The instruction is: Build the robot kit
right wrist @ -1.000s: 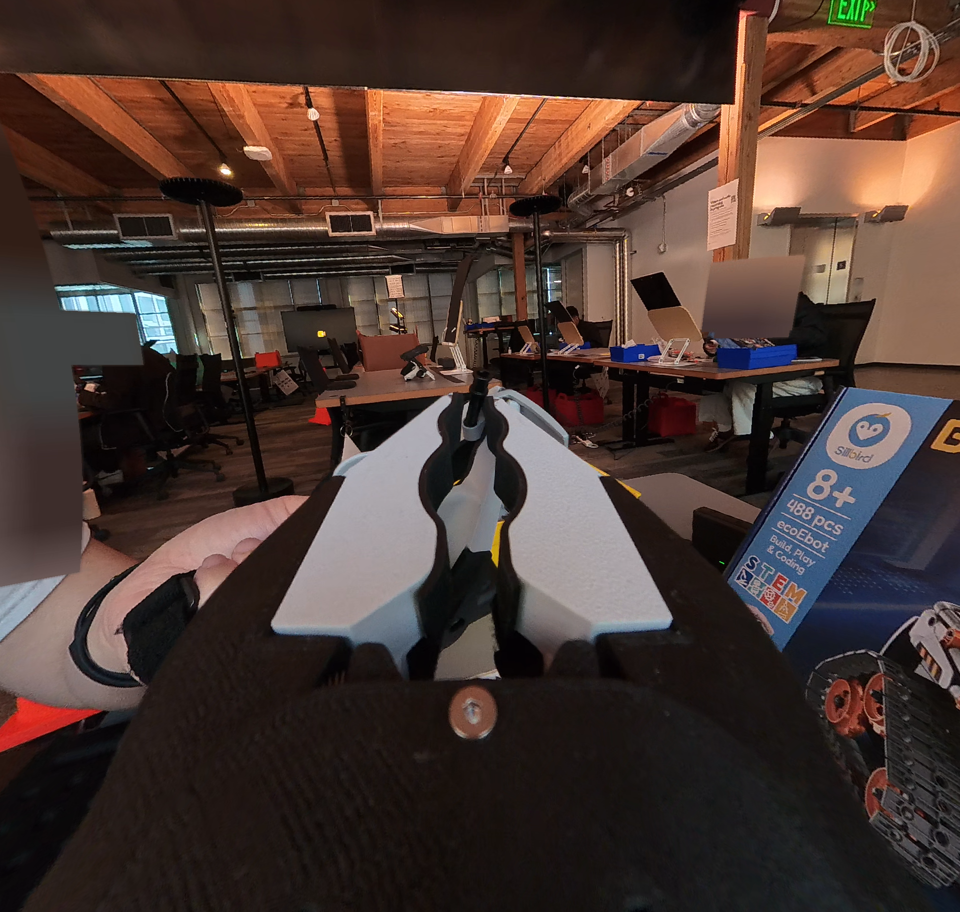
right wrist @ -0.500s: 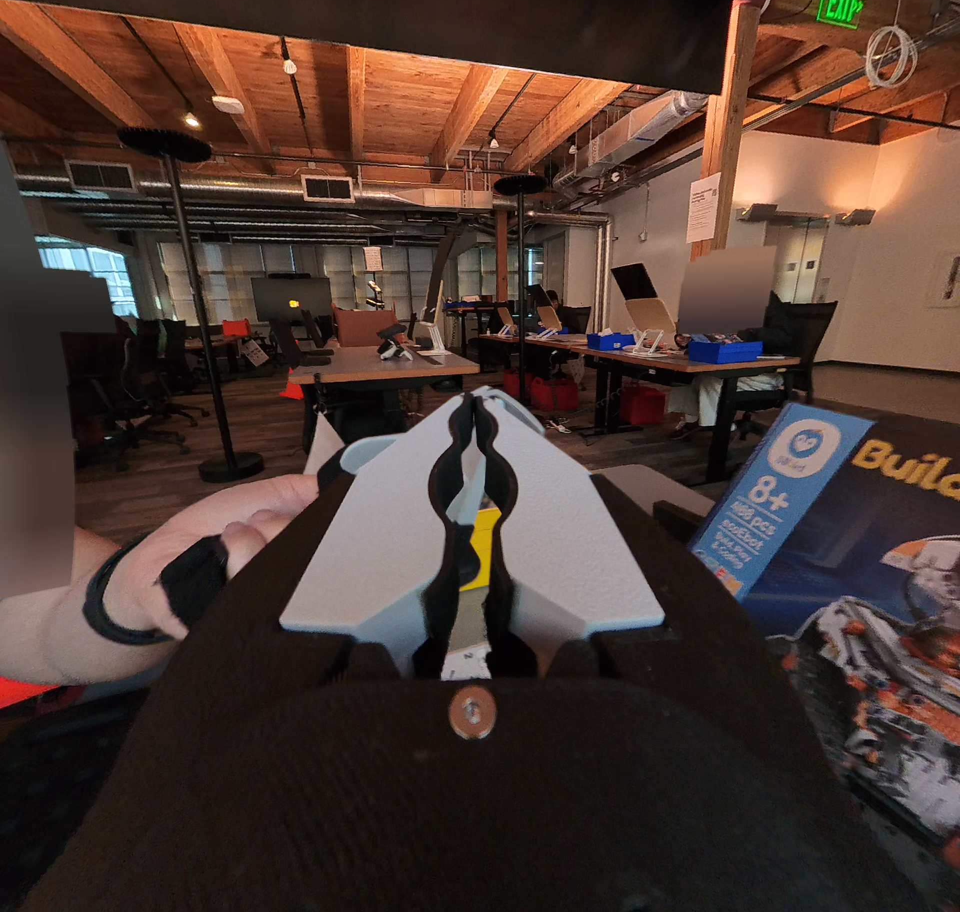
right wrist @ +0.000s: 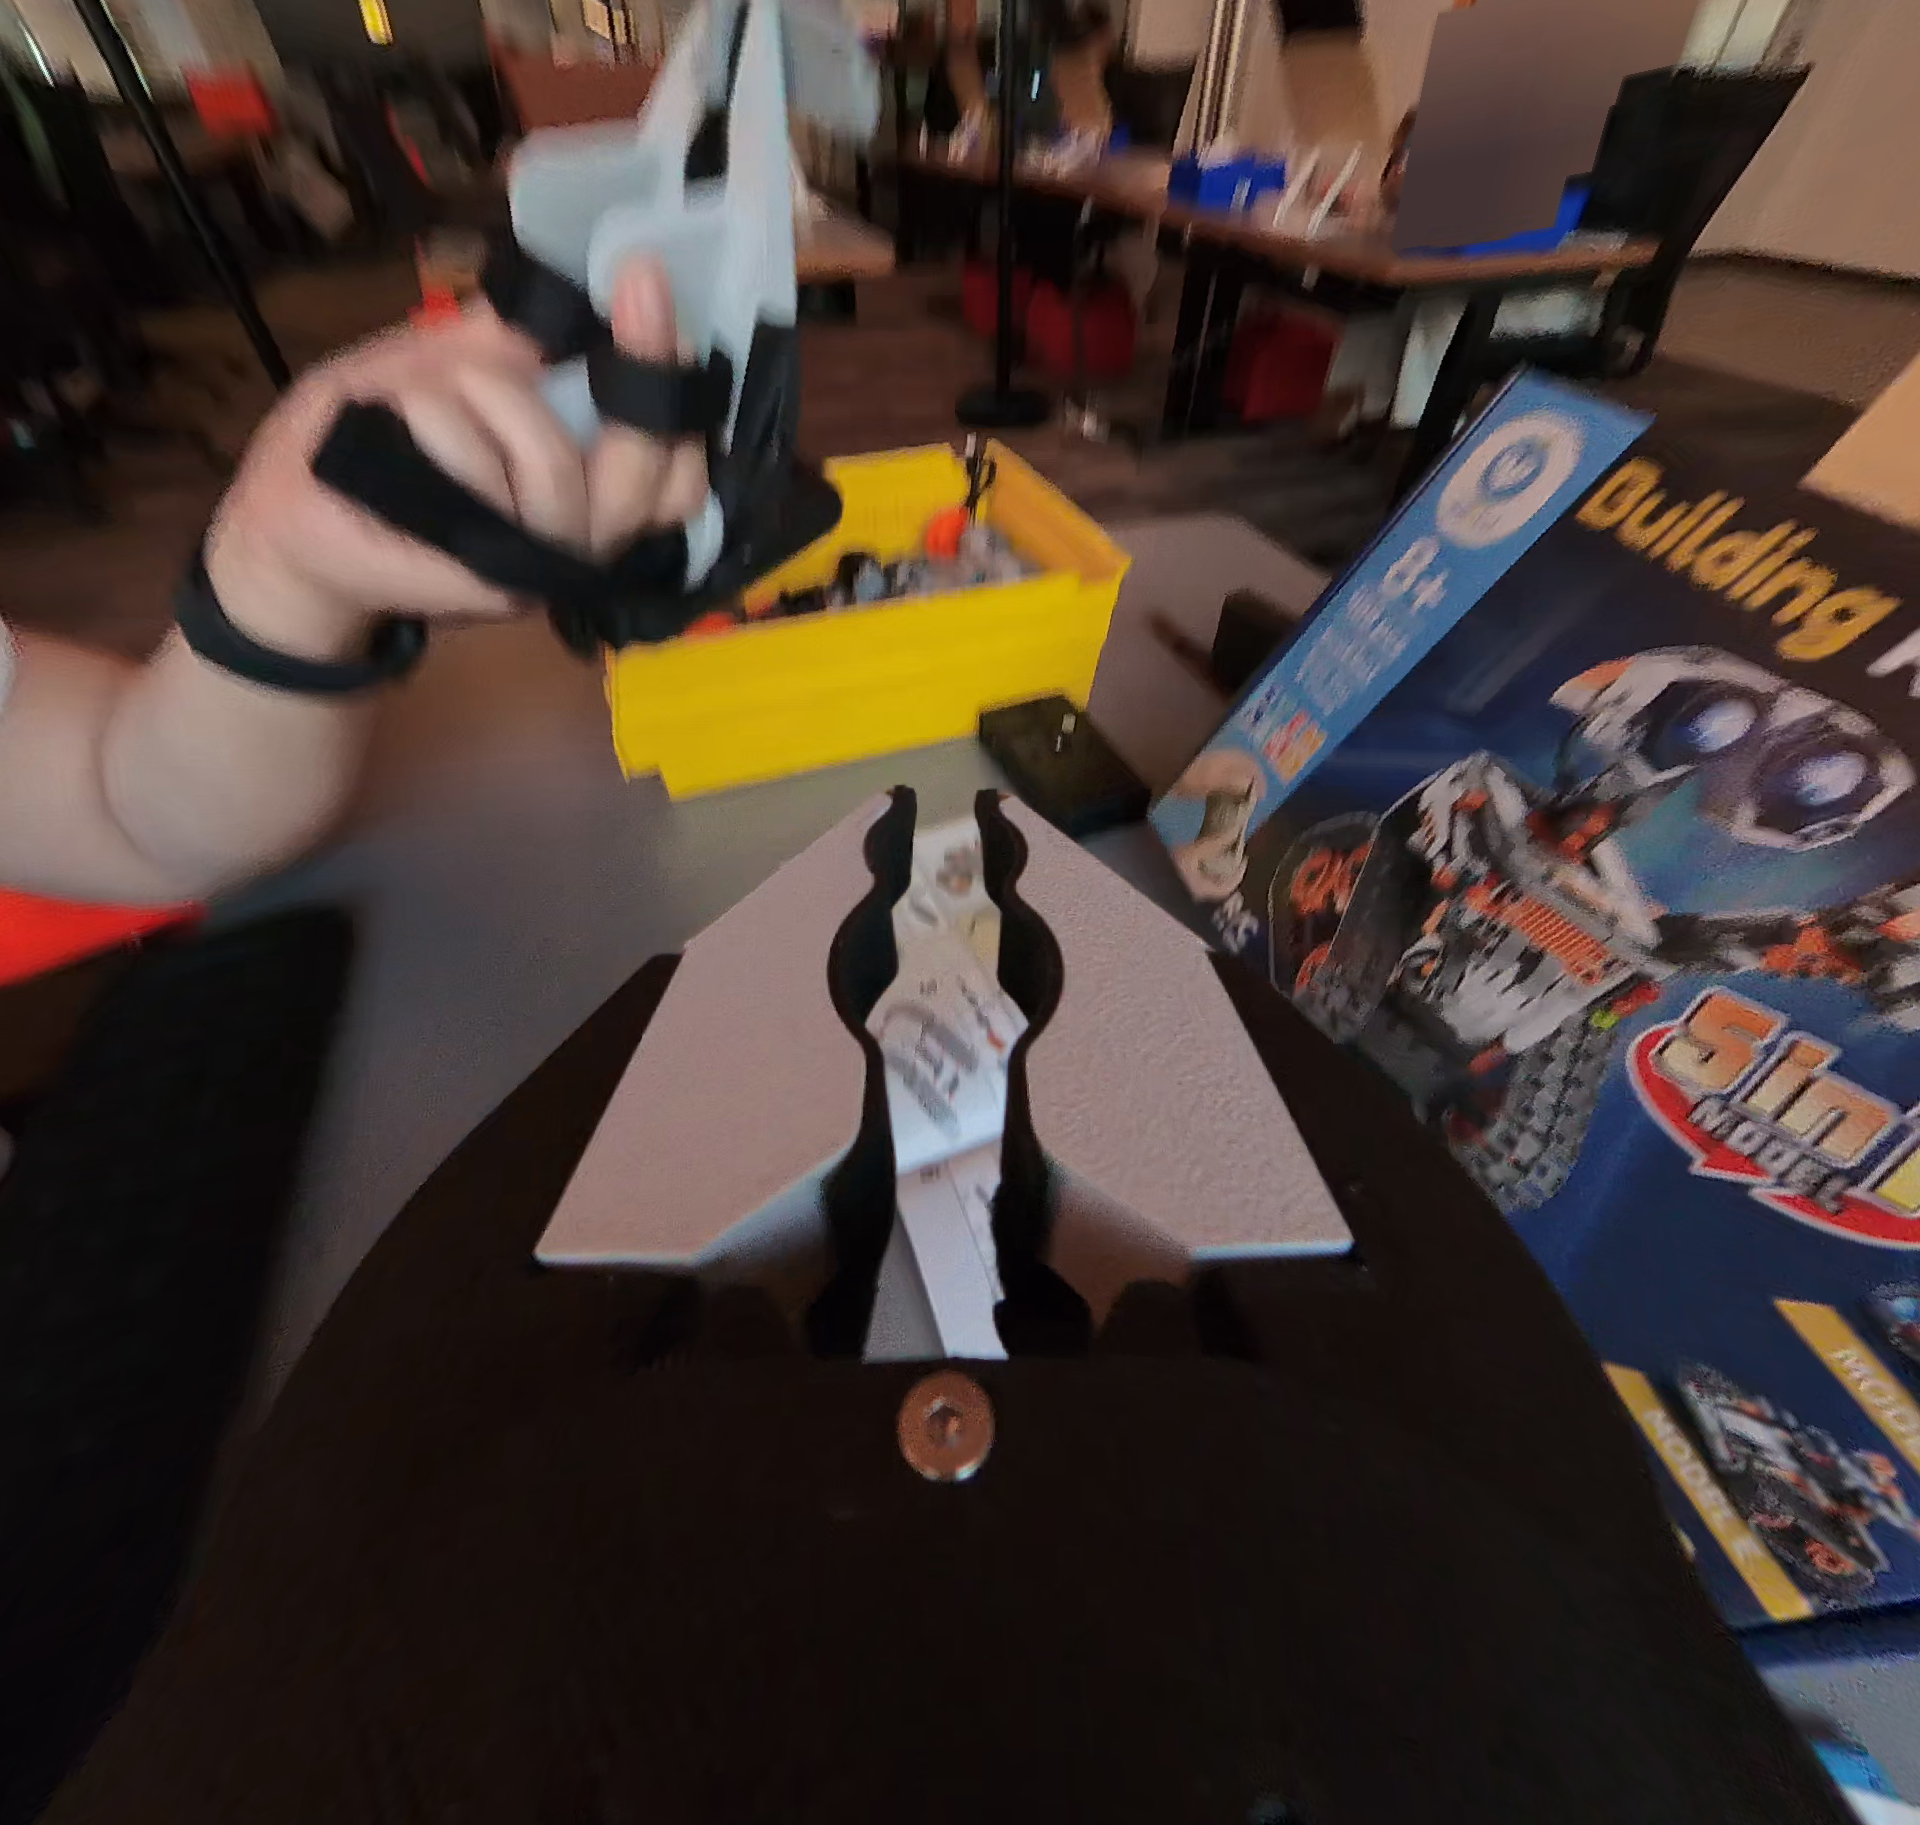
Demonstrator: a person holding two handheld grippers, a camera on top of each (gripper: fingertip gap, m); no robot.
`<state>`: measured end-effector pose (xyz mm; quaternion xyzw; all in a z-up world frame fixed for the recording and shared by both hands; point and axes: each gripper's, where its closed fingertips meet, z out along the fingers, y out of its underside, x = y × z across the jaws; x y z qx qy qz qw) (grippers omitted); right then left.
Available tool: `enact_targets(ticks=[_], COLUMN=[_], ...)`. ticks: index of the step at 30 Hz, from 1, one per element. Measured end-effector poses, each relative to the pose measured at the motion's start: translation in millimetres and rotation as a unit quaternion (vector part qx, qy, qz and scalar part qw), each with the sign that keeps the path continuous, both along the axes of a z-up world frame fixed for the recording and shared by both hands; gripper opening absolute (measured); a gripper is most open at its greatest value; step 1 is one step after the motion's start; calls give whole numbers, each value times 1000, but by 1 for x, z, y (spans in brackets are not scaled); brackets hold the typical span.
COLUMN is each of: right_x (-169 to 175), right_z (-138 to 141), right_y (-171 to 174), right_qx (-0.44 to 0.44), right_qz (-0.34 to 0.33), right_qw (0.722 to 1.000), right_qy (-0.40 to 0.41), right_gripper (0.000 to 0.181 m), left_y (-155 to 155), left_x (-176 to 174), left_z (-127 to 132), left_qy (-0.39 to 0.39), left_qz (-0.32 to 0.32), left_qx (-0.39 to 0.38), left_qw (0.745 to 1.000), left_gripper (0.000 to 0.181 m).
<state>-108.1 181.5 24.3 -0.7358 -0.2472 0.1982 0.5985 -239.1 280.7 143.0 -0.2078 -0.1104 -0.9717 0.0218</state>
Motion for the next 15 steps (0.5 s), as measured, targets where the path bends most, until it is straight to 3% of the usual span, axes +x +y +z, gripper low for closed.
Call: enact_targets(ticks=[4,6,11,15], right_x=[-17,-23,-36,-33], right_z=[-93,-126,-168,-189], right_y=[-13,-20,-40,-41], right_qx=[-109,-172,-283,-331], right_qz=[24,48,144,186], right_qw=[985,968,861,796], right_qy=[-129,-176,-398,-470], right_gripper=[4,3,6,8], left_y=[-5,-10,-17,-18], left_x=[2,4,7,3], left_z=[3,6,8,12], left_qy=[-7,-9,-7,-13], left_qz=[-21,-28,-42,-44], left_qx=[-1,8,14,20], left_qw=[1000,1000,999,999], left_gripper=[1,1,1,1])
